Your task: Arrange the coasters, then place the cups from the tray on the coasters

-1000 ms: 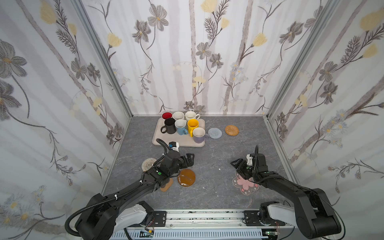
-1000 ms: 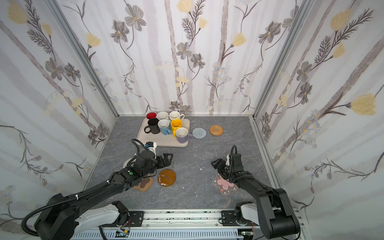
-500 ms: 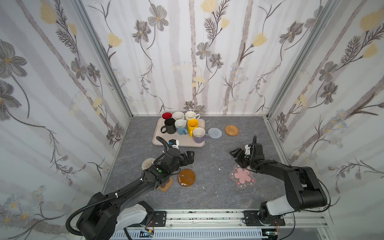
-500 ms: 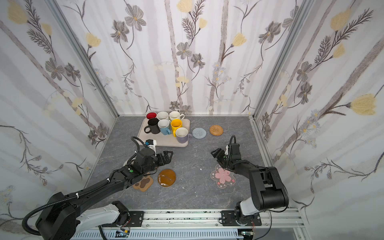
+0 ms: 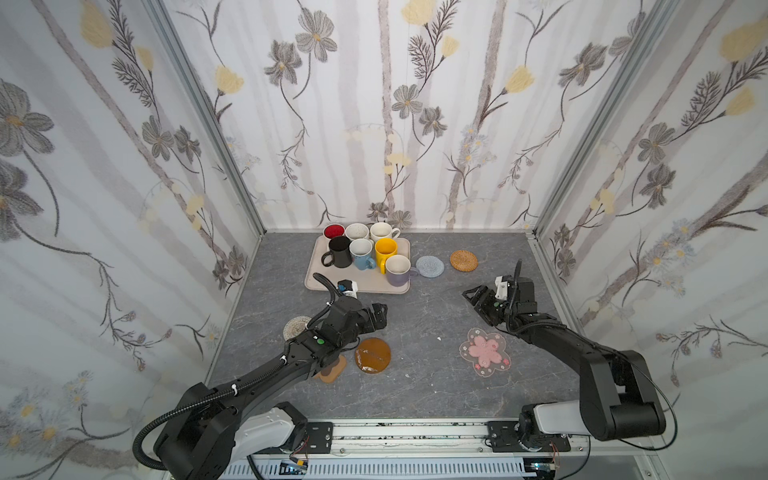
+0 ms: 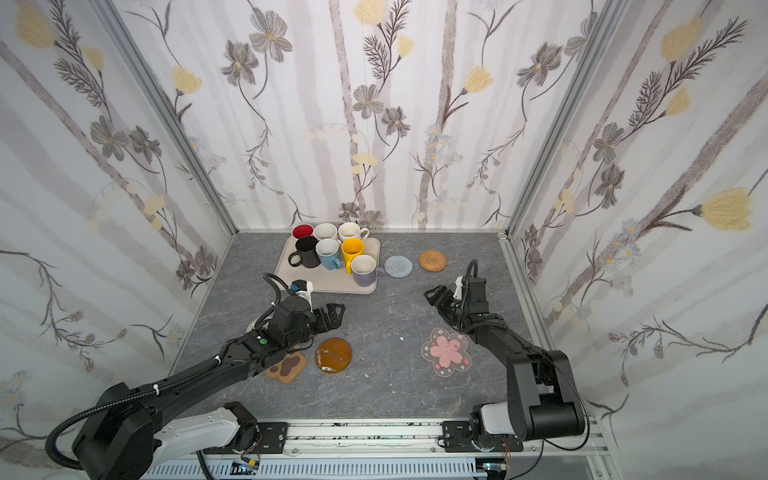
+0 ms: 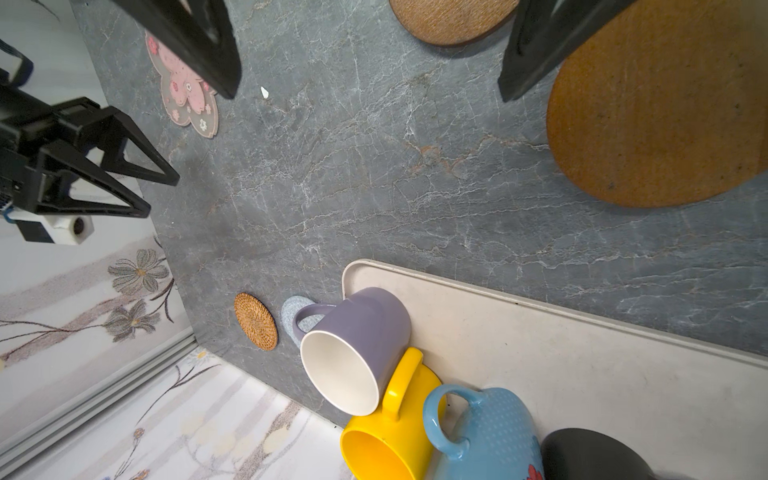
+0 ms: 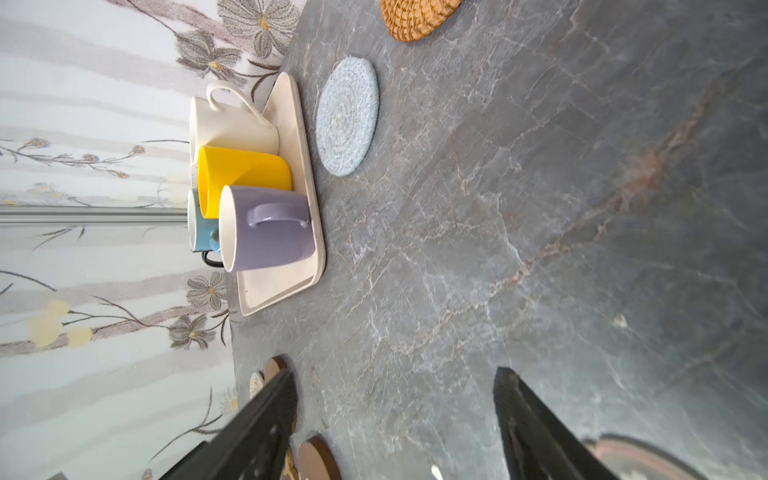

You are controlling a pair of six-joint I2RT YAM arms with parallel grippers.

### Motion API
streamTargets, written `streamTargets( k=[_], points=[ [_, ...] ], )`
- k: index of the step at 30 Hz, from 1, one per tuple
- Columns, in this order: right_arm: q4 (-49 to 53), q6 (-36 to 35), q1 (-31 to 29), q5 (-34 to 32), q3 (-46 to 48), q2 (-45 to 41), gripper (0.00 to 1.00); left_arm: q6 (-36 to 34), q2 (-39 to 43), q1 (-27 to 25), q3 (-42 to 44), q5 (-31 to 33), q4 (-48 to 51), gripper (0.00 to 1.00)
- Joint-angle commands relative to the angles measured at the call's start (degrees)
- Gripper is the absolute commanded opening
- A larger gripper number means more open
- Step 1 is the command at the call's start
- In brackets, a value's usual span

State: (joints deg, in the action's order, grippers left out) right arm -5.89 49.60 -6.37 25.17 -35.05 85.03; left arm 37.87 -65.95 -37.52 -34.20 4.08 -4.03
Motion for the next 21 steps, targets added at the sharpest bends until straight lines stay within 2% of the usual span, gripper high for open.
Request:
streamTargets(
  k=[1, 8, 21],
  points=[
    [7.23, -2.85, 0.04, -1.45, 2.88, -5.86, 0.8, -0.25, -0.14, 0.05, -0.83, 0.07, -0.19, 1.0],
    [20.9, -4.37, 0.04, -4.73, 9.9, -19.38, 0.89, -0.43, -0.76, -0.56, -1.14, -0.21, -0.27, 1.0],
    [39.9, -3.37, 0.03, -9.65, 15.27, -38.98, 0.96, -0.16, -0.49, -2.8, -0.46, 0.85, -0.27, 1.0]
  ],
)
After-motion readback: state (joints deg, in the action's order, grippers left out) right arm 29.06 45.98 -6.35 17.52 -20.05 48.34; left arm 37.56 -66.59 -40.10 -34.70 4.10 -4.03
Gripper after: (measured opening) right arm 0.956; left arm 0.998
